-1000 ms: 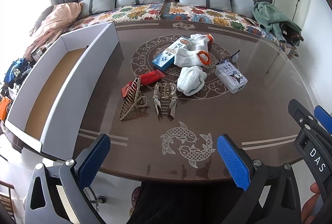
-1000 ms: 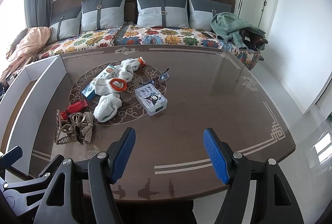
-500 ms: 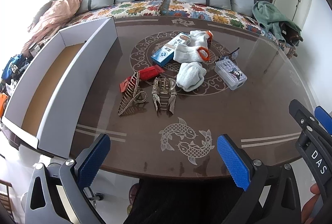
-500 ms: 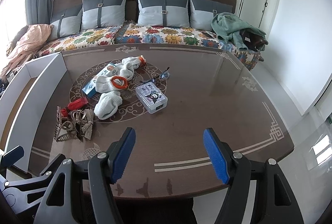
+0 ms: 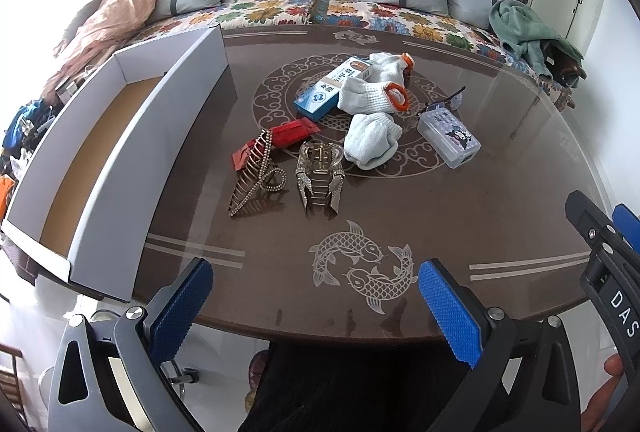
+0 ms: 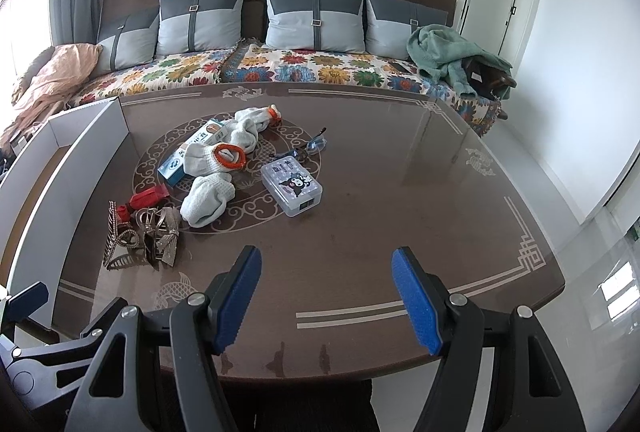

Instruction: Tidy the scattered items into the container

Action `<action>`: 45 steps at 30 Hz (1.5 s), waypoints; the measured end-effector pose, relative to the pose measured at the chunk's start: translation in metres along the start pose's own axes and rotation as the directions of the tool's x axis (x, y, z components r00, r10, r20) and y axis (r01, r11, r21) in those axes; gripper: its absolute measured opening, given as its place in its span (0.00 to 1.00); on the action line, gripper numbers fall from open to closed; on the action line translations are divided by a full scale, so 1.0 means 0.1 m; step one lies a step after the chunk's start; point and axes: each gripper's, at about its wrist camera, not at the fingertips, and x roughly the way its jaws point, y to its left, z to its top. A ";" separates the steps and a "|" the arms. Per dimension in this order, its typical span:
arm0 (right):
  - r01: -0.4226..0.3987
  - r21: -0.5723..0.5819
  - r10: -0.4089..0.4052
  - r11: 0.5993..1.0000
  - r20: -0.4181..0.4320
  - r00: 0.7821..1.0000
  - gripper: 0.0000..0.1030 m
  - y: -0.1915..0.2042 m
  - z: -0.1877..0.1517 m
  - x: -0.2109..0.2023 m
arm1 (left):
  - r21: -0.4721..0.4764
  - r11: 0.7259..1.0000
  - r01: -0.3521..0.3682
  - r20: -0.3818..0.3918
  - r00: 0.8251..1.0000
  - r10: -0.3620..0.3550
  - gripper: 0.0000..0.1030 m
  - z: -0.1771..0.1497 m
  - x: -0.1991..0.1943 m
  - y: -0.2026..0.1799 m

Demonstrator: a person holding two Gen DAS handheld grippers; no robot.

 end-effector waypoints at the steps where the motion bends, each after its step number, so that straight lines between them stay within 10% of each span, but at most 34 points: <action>1: 0.000 -0.001 0.000 1.000 -0.001 1.000 0.67 0.00 0.00 0.00 | -0.003 1.000 0.001 0.000 1.000 -0.001 1.00 0.00 0.00 0.01; 29: 0.106 -0.080 -0.107 0.991 -0.004 0.994 0.67 0.03 -0.06 0.02 | 0.084 0.983 -0.166 0.126 0.980 0.155 1.00 -0.01 -0.18 -0.11; 45: 0.105 -0.080 -0.107 0.991 -0.016 0.994 0.67 0.03 -0.09 0.04 | 0.136 0.948 -0.289 0.267 0.932 0.246 1.00 -0.06 -0.36 -0.27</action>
